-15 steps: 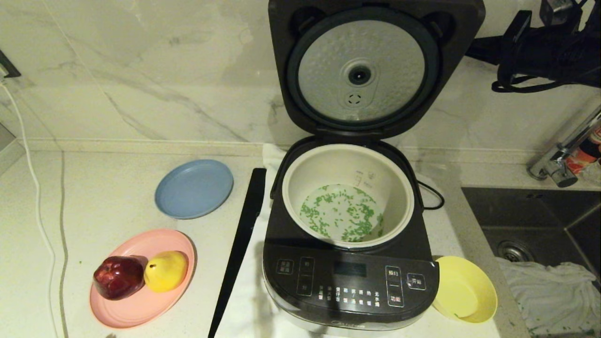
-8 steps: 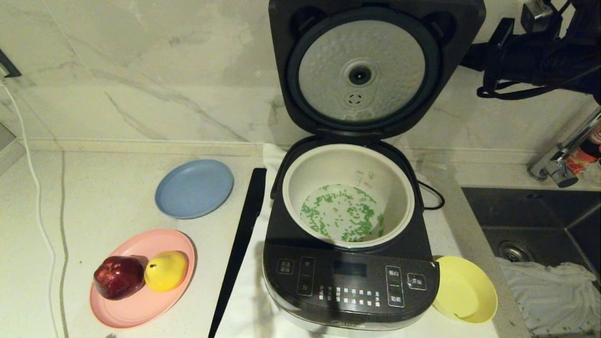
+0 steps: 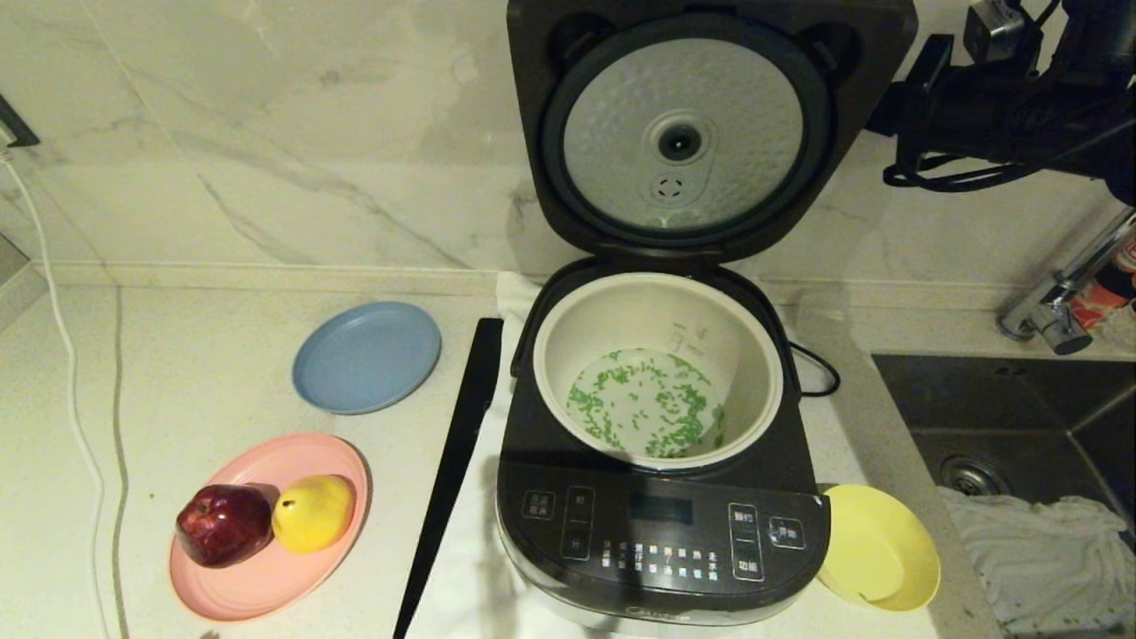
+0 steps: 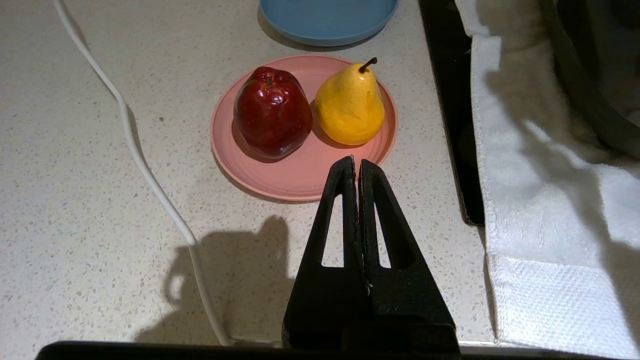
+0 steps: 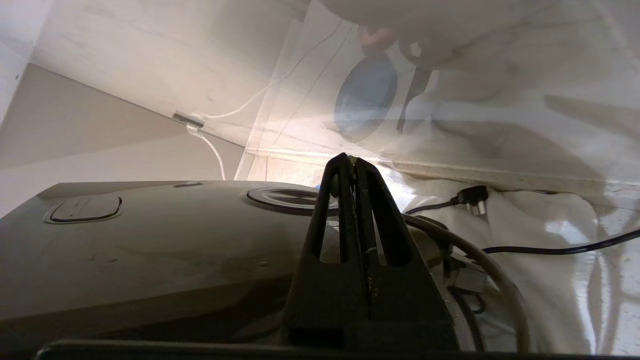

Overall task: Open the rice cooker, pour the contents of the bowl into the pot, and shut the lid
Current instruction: Close the rice cooker

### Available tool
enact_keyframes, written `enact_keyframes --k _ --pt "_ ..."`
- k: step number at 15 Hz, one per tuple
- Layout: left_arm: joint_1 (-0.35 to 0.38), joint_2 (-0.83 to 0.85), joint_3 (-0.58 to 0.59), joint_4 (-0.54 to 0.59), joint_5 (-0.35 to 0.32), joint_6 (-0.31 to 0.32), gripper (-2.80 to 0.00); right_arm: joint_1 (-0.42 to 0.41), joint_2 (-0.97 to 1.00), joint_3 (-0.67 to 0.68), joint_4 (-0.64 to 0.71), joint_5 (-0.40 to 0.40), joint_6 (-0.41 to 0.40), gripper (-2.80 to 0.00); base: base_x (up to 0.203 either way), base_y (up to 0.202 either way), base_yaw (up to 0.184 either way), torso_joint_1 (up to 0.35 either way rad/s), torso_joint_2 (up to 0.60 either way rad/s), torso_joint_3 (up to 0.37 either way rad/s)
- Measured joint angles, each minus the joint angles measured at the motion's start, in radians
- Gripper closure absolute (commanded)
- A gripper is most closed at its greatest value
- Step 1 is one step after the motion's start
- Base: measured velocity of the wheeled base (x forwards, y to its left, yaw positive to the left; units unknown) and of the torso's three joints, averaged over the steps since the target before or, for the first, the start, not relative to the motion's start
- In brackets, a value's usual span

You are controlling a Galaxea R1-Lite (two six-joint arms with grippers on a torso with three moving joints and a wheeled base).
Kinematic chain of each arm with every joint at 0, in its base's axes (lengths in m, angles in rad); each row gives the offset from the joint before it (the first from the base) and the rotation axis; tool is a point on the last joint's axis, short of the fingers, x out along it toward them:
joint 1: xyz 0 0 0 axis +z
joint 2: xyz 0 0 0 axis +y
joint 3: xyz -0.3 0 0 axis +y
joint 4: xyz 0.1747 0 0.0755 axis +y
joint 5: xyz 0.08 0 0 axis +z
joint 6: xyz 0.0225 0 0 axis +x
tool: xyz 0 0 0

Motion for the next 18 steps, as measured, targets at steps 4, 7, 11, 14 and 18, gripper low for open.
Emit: enact_keyframes --k 4,7,11,14,18 --pt "0.000 0.000 0.000 0.000 0.000 0.000 0.00 0.019 -0.001 0.001 0.001 0.000 0.001 0.00 0.000 0.000 0.000 0.000 0.00 0.000" --pt "0.000 0.000 0.000 0.000 0.000 0.000 0.00 0.039 -0.015 0.022 0.005 0.000 0.002 0.00 0.000 0.000 0.000 0.000 0.00 0.000" --pt "0.000 0.000 0.000 0.000 0.000 -0.001 0.00 0.066 -0.094 0.156 -0.001 0.001 -0.004 0.00 0.000 0.000 0.000 0.000 0.00 0.000" --pt "0.000 0.000 0.000 0.000 0.000 -0.001 0.00 0.088 -0.186 0.284 -0.002 0.002 -0.007 0.00 0.000 0.000 0.000 0.000 0.00 0.000" --pt "0.000 0.000 0.000 0.000 0.000 -0.001 0.00 0.107 -0.301 0.422 -0.003 0.006 -0.008 0.00 0.000 0.000 0.000 0.000 0.00 0.000"
